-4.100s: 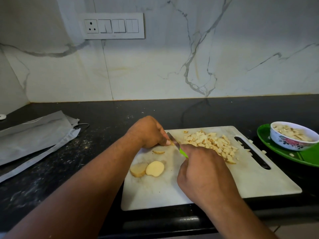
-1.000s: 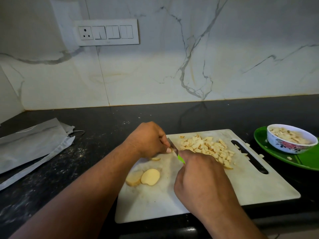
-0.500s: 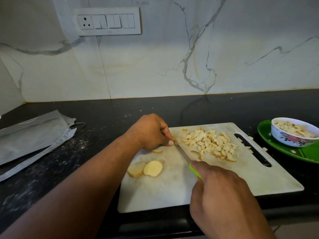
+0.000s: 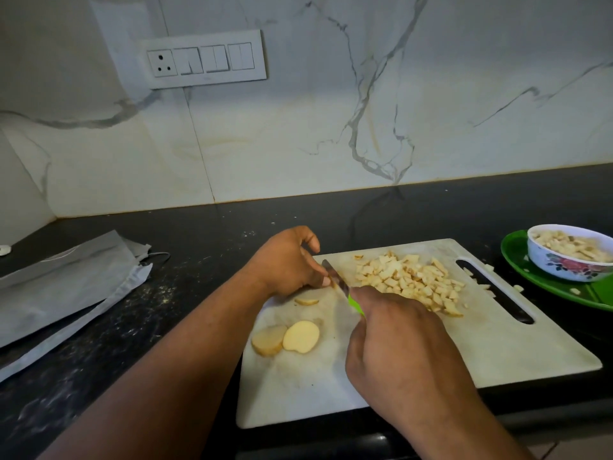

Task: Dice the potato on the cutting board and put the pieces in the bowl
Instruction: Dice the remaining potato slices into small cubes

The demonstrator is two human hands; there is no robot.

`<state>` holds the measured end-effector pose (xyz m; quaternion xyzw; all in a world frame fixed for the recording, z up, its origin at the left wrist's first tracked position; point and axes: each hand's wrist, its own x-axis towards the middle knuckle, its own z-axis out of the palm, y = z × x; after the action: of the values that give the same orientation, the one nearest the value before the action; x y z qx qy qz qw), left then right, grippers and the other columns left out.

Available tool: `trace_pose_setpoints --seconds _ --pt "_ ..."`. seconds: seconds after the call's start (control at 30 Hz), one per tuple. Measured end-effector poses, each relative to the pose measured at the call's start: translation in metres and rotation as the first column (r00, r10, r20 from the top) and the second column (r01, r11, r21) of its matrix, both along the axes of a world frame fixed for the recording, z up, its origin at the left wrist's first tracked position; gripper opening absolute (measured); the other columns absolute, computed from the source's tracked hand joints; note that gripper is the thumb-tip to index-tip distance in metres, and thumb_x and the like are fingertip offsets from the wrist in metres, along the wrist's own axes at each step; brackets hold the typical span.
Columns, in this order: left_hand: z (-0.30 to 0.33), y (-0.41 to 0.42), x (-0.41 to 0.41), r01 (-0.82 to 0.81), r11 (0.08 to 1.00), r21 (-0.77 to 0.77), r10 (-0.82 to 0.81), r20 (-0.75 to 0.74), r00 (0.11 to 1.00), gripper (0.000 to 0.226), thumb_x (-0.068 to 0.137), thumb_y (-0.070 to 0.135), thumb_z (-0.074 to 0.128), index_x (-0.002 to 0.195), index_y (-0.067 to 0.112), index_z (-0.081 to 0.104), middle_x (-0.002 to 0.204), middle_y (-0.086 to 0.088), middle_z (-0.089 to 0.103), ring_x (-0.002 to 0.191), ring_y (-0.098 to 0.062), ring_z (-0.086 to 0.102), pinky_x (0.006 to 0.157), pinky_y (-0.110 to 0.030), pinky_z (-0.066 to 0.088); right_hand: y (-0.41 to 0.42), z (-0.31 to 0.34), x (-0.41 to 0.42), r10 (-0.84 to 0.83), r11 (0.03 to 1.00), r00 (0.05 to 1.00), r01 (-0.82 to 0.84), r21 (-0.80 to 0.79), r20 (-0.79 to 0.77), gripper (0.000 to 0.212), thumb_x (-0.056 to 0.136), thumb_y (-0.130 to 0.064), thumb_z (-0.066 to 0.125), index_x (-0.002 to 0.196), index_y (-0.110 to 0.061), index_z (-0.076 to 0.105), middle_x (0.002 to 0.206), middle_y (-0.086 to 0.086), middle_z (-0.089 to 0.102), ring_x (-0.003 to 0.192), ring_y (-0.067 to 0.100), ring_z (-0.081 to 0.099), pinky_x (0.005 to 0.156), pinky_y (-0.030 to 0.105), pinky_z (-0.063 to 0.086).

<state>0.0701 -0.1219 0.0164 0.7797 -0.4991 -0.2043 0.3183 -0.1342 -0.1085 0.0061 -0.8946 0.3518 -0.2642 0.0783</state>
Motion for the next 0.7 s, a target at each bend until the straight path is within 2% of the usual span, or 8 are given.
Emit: trace_pose_setpoints --seconds 0.07,0.13,0.23,0.3,0.4,0.53,0.7 --pt "0.0008 -0.0016 -0.0005 -0.022 1.0 0.019 0.022 -0.015 1.0 0.048 0.077 0.013 0.091 0.107 0.022 0.054 0.076 0.008 0.078 0.079 -0.008 0.075 0.074 -0.025 0.053 -0.0007 -0.003 0.0019 -0.005 1.0 1.0 0.005 -0.003 -0.014 0.043 0.093 -0.028 0.046 0.136 -0.031 0.049 0.112 -0.012 0.064 0.098 0.005 0.06 0.084 0.018 0.048" --pt "0.0011 -0.0041 -0.0003 -0.056 0.998 0.04 0.055 0.005 0.998 0.054 0.076 0.015 0.092 0.113 0.022 0.054 0.079 0.006 0.078 0.083 -0.01 0.074 0.079 -0.027 0.055 -0.001 -0.0047 0.0029 -0.015 1.0 1.0 0.014 -0.014 -0.024 0.043 0.093 -0.028 0.046 0.136 -0.031 0.049 0.11 -0.012 0.064 0.096 0.006 0.06 0.082 0.018 0.048" --pt "0.002 -0.0065 -0.0011 -0.109 0.992 0.064 0.104 0.073 0.992 0.06 0.072 0.022 0.095 0.116 0.023 0.053 0.094 0.001 0.074 0.093 -0.017 0.069 0.086 -0.035 0.057 0.0019 -0.0059 0.004 -0.016 1.0 1.0 0.016 -0.027 -0.02 0.042 0.093 -0.027 0.046 0.135 -0.031 0.049 0.109 -0.012 0.064 0.094 0.006 0.06 0.081 0.017 0.047" --pt "0.0029 -0.0067 -0.0024 -0.121 0.99 0.068 0.114 0.091 0.989 0.06 0.073 0.024 0.094 0.115 0.025 0.052 0.1 -0.001 0.07 0.096 -0.018 0.066 0.082 -0.033 0.054 0.0036 -0.0067 0.005 -0.028 0.999 0.999 0.027 -0.025 -0.017 0.043 0.093 -0.028 0.047 0.136 -0.03 0.049 0.111 -0.012 0.064 0.095 0.006 0.06 0.081 0.017 0.047" --pt "0.0035 -0.0062 -0.0035 -0.128 0.989 0.069 0.121 0.106 0.987 0.059 0.073 0.025 0.094 0.114 0.025 0.051 0.099 0.001 0.067 0.094 -0.016 0.064 0.076 -0.03 0.05 0.0025 -0.0076 0.0061 -0.043 0.999 0.999 0.042 -0.028 -0.021 0.042 0.091 -0.026 0.049 0.133 -0.029 0.052 0.107 -0.011 0.066 0.092 0.007 0.061 0.079 0.019 0.048" --pt "0.0038 -0.0053 -0.0054 -0.129 0.989 0.074 0.121 0.102 0.987 0.058 0.076 0.024 0.092 0.117 0.023 0.052 0.102 -0.001 0.069 0.099 -0.019 0.065 0.081 -0.03 0.05 0.0004 -0.0103 0.0073 -0.028 1.0 1.0 0.028 -0.013 -0.009 0.042 0.091 -0.025 0.049 0.132 -0.03 0.051 0.105 -0.011 0.064 0.09 0.007 0.06 0.075 0.017 0.044" --pt "0.0058 -0.0062 -0.0081 -0.131 0.988 0.078 0.119 0.143 0.982 0.053 0.076 0.025 0.092 0.109 0.025 0.051 0.1 -0.002 0.07 0.096 -0.02 0.066 0.083 -0.033 0.054 -0.0005 -0.0088 0.0053 -0.016 1.0 1.0 0.016 0.016 -0.007 0.041 0.09 -0.024 0.051 0.131 -0.03 0.053 0.1 -0.011 0.064 0.086 0.008 0.058 0.075 0.019 0.049"
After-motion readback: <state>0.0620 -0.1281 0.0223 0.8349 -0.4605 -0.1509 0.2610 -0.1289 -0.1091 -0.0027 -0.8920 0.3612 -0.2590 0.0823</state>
